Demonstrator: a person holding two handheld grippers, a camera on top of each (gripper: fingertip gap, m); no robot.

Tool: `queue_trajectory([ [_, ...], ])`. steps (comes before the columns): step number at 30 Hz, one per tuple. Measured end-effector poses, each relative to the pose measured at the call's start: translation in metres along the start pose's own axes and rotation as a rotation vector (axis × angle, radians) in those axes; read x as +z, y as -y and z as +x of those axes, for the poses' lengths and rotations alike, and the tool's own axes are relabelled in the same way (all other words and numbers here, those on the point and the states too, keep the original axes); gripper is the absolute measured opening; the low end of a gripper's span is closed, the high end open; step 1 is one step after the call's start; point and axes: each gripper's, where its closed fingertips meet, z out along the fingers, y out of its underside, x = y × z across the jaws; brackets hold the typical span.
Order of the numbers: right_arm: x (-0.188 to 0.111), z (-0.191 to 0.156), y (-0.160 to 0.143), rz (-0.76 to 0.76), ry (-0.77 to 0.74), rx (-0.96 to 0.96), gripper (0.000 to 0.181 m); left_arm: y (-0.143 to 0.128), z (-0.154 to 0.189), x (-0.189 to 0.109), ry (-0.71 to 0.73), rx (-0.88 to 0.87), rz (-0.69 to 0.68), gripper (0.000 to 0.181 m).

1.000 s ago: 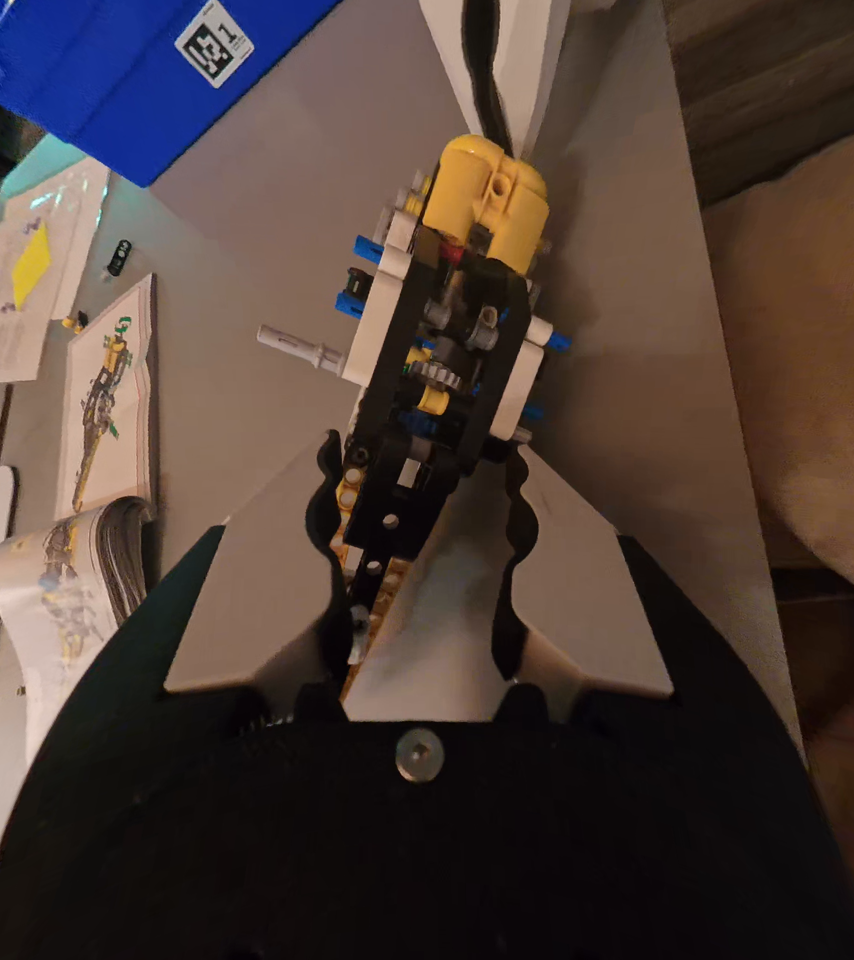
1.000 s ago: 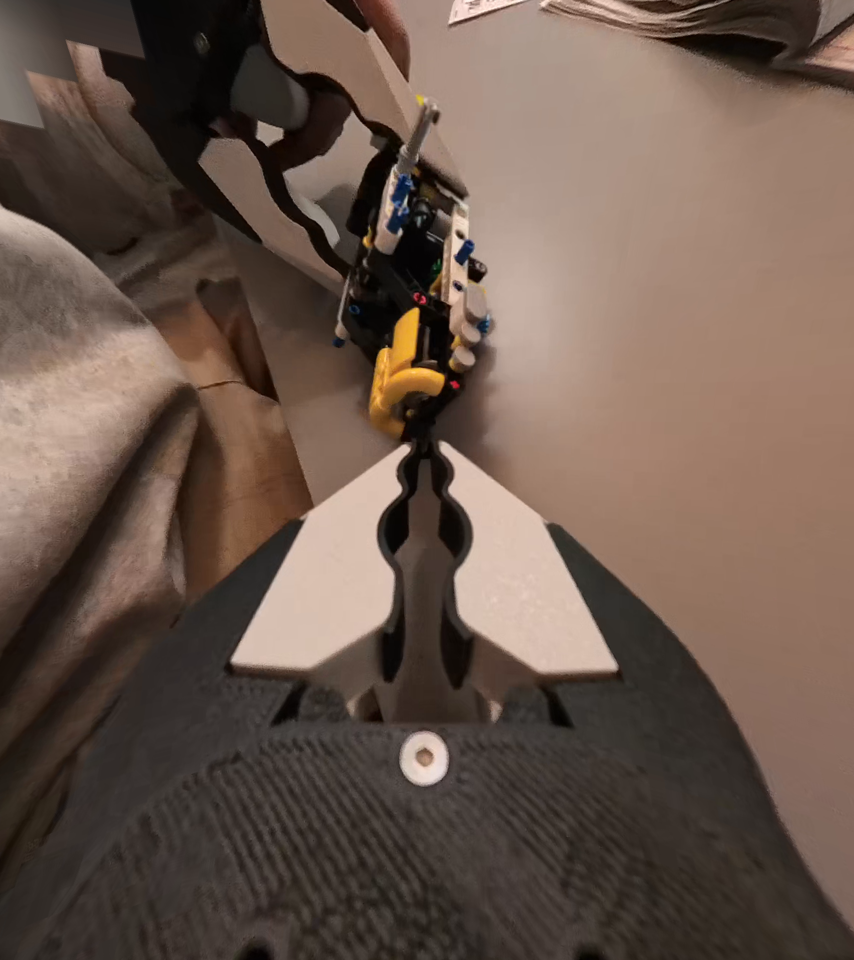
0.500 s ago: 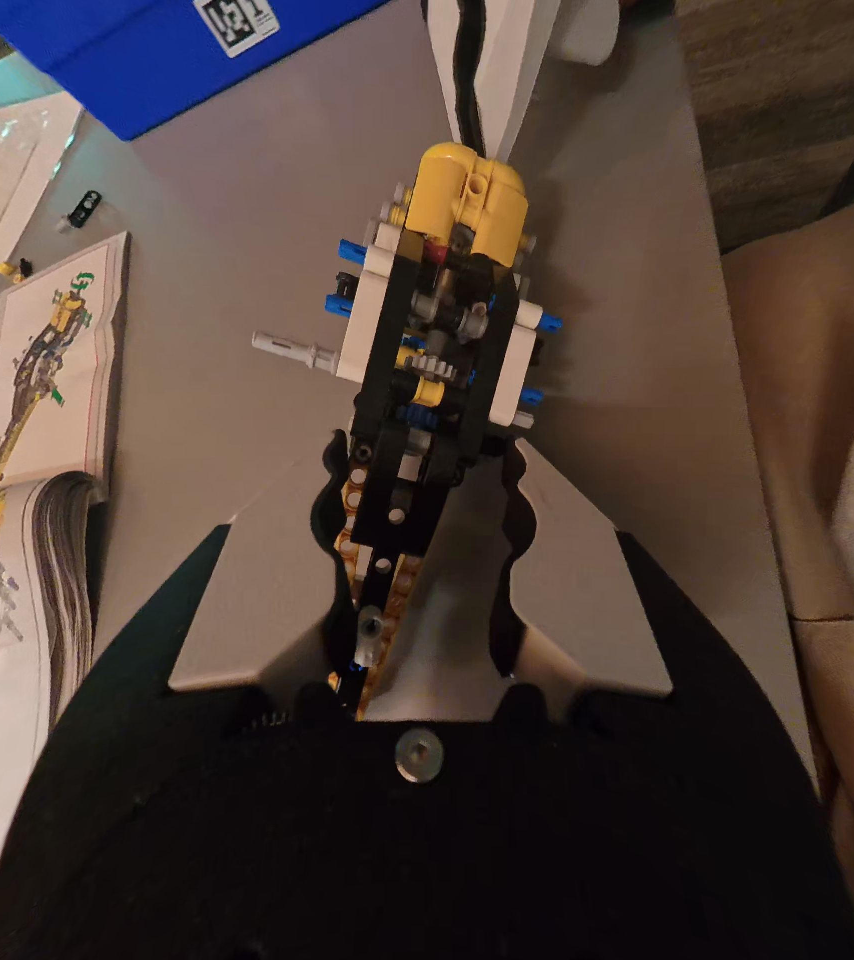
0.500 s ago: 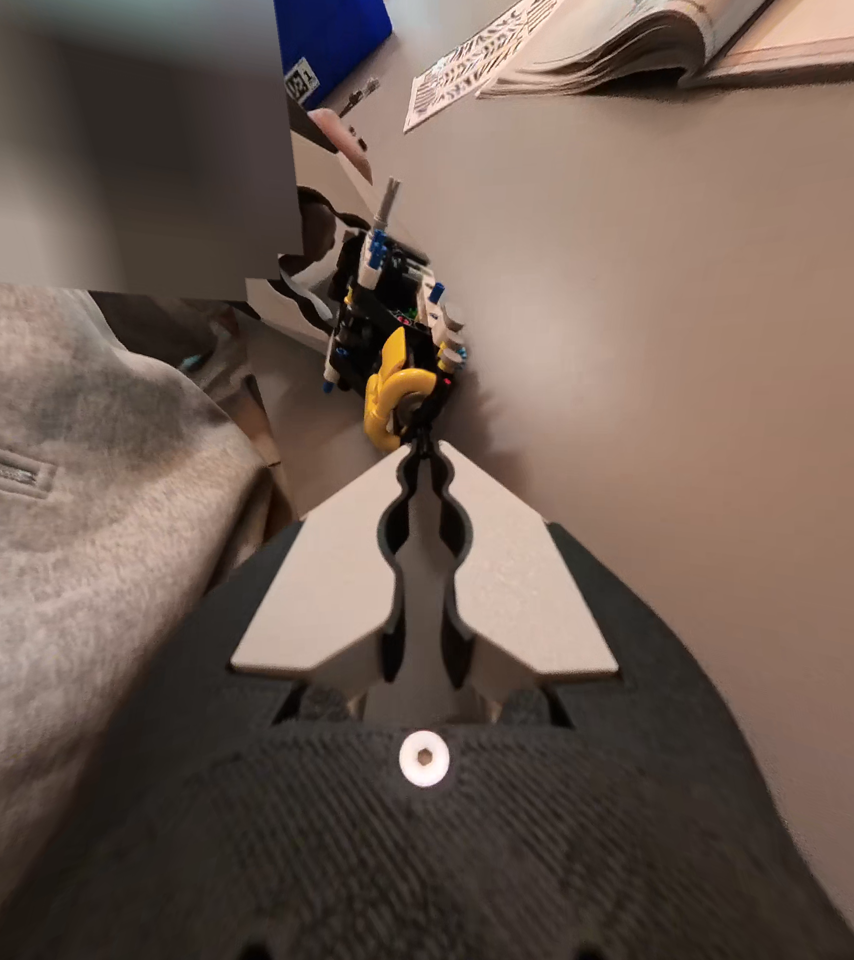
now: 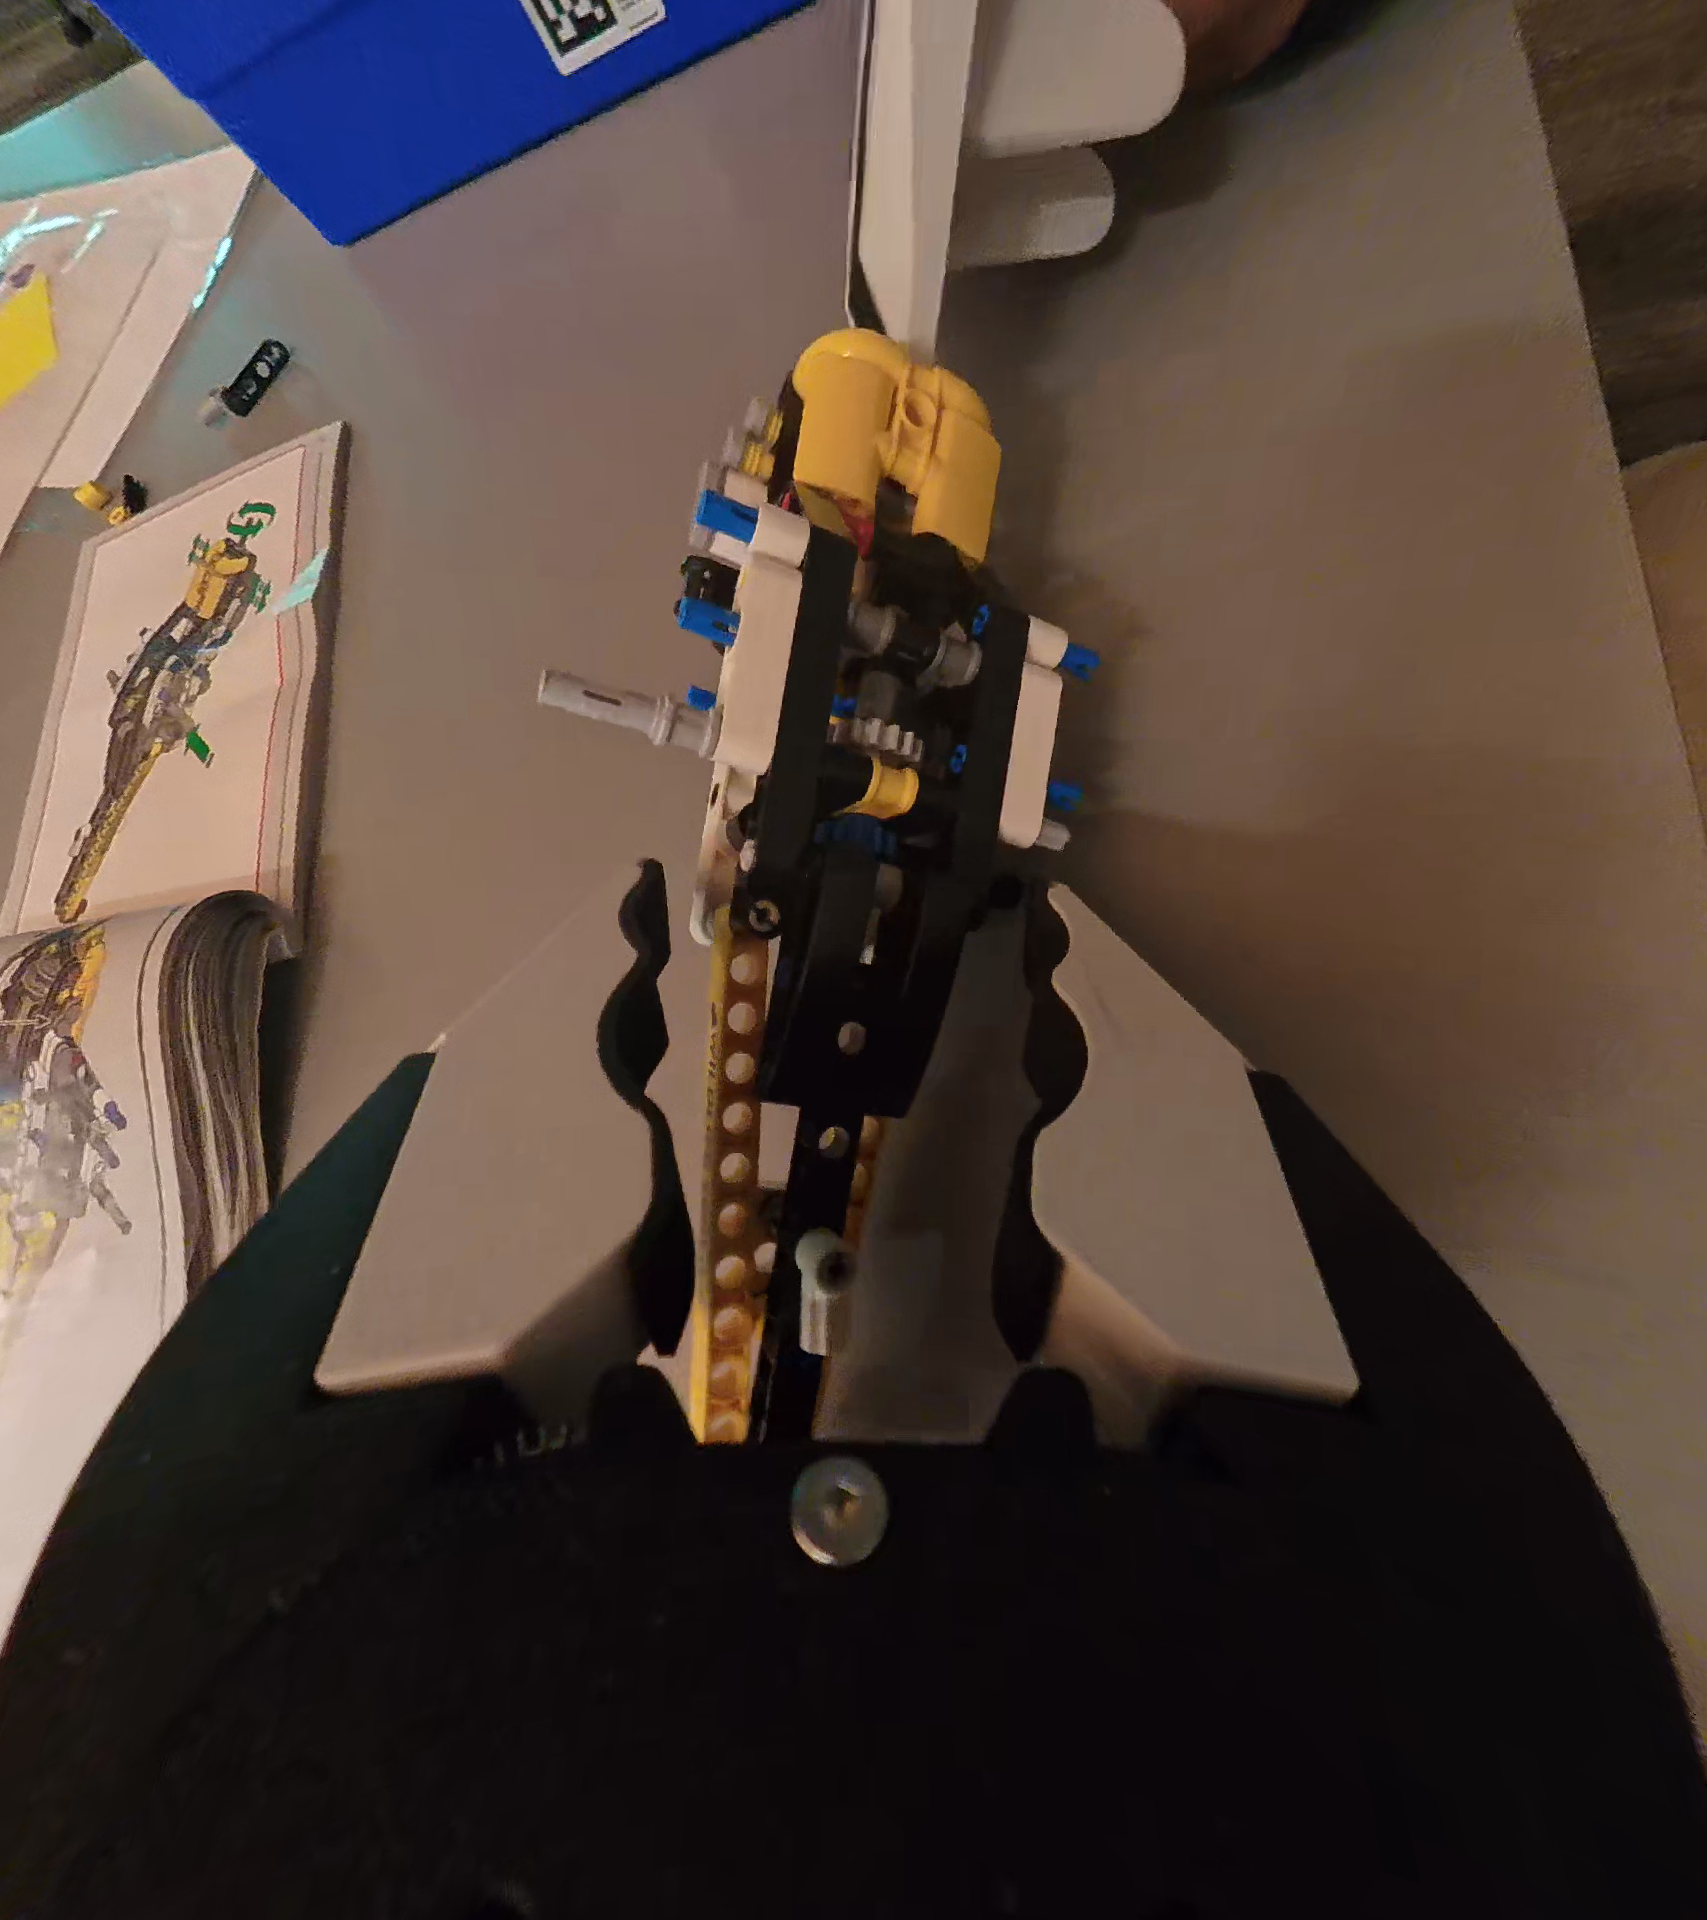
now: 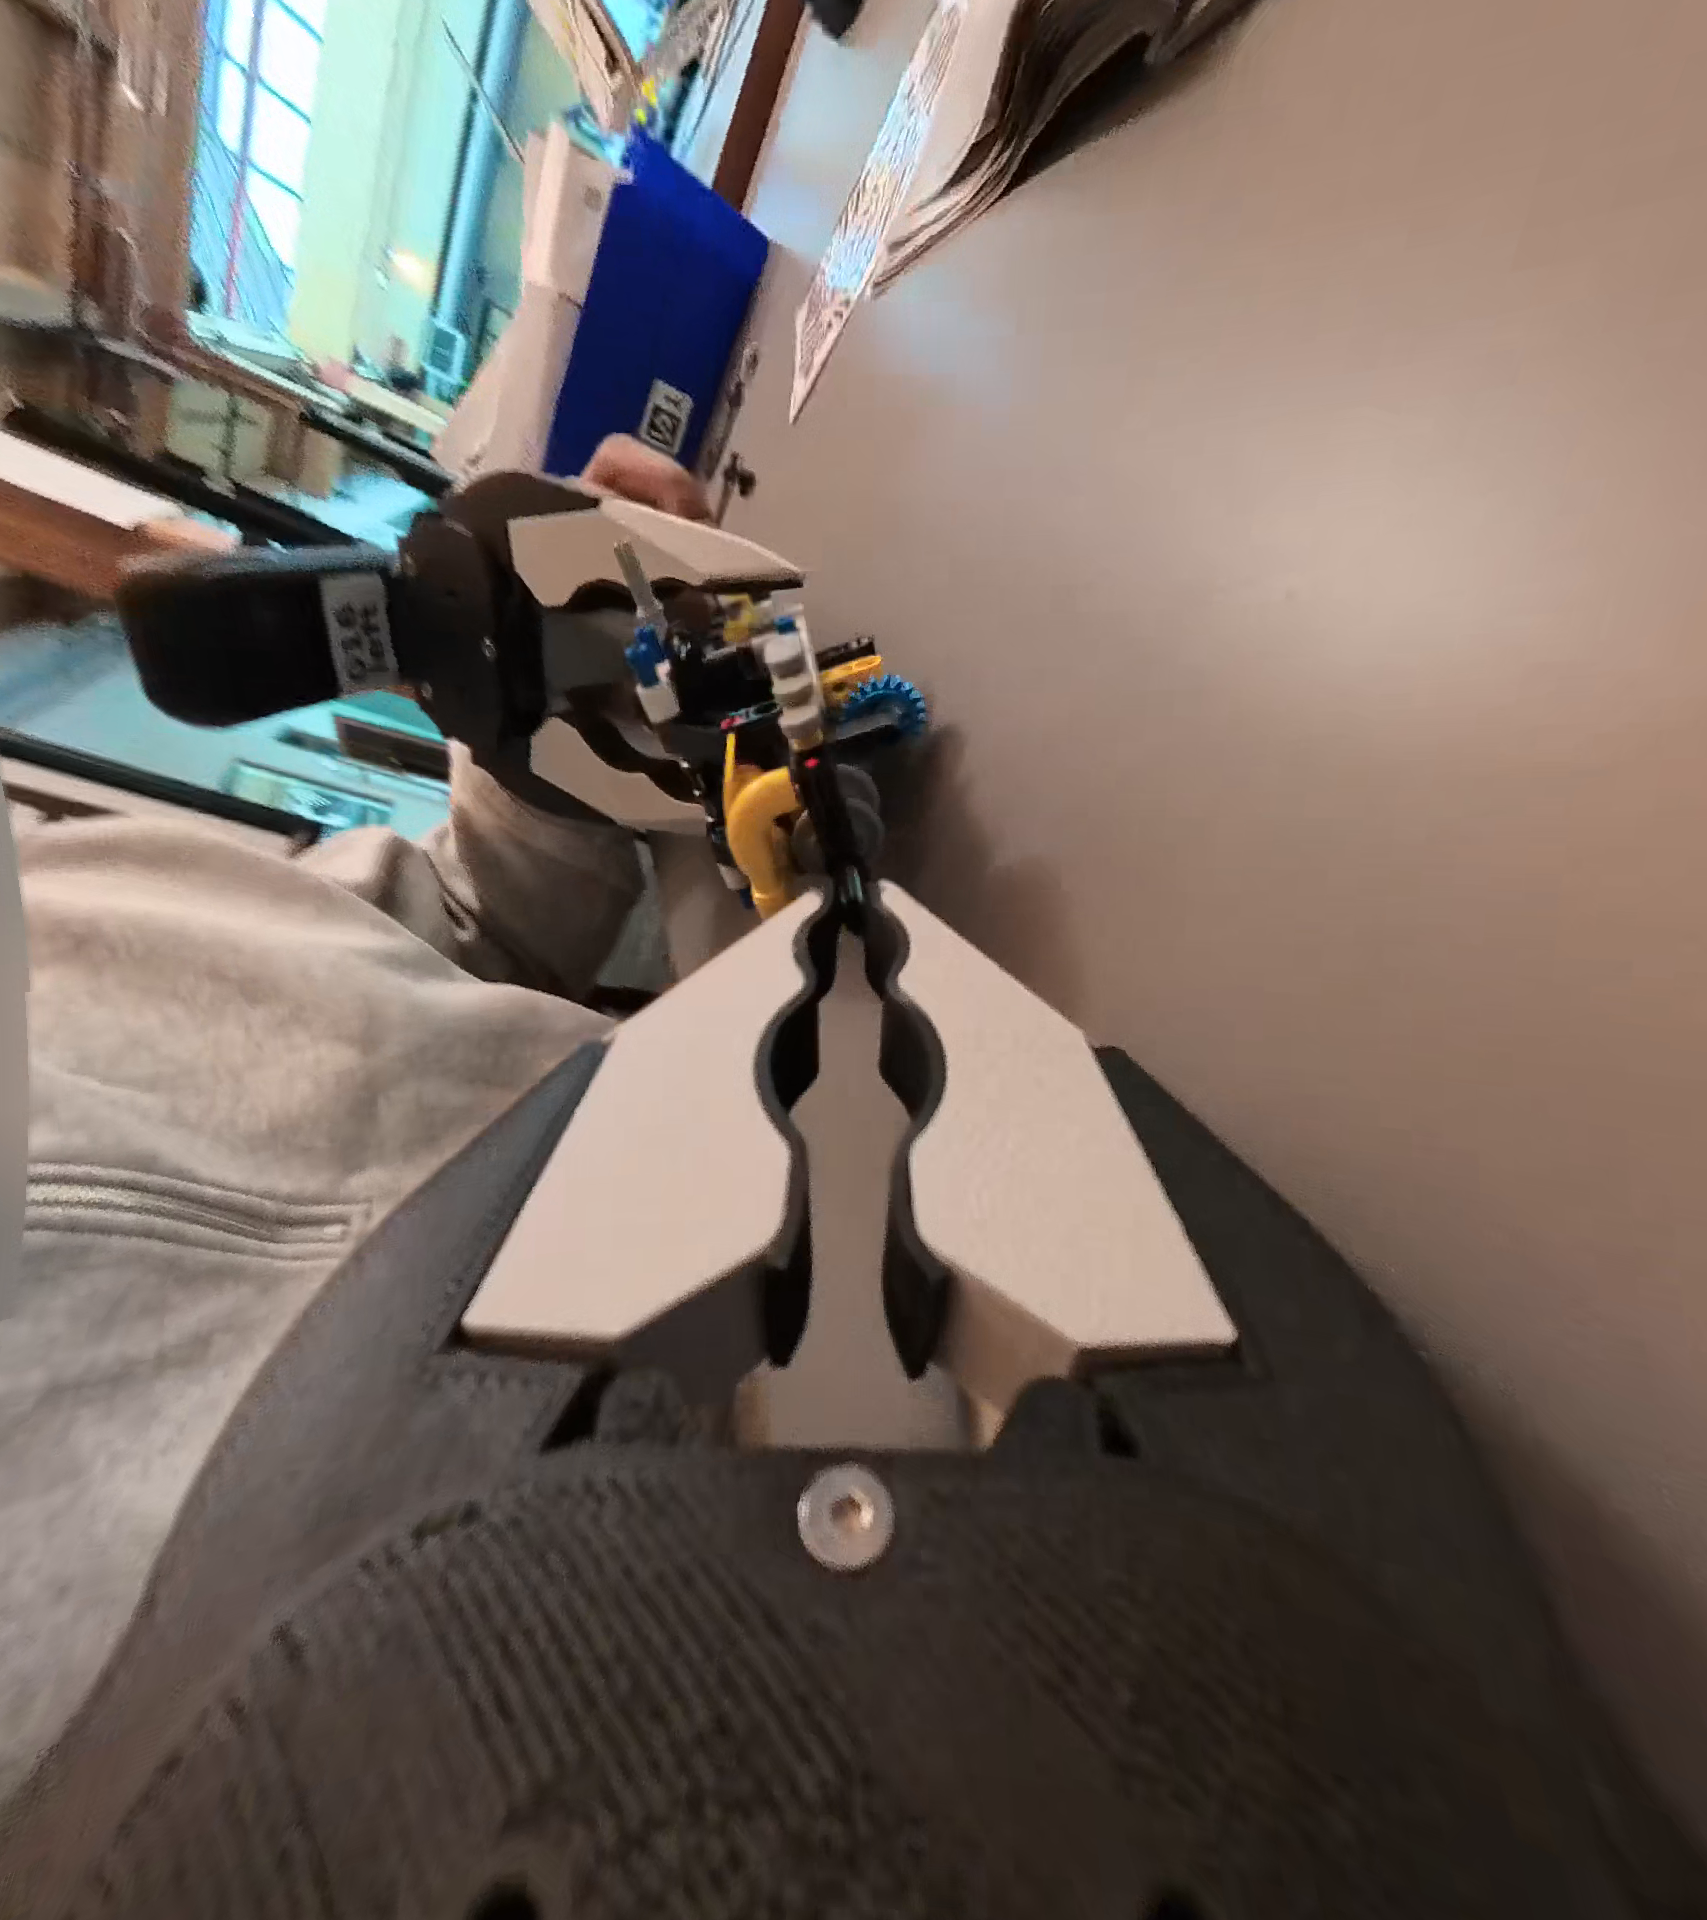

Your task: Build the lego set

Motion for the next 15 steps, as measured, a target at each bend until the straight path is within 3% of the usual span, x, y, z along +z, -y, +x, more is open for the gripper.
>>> queue_trajectory([
  [9,0.006,-0.001,0.007,0.007,0.086,0.167,0.002,-0.009,-0.005,0.002,0.002,0.085,-0.075,0.063],
  [15,0.012,-0.001,0.019,0.02,0.11,0.167,0.001,-0.01,-0.002,-0.005,-0.216,-0.142,-0.059,0.062],
])
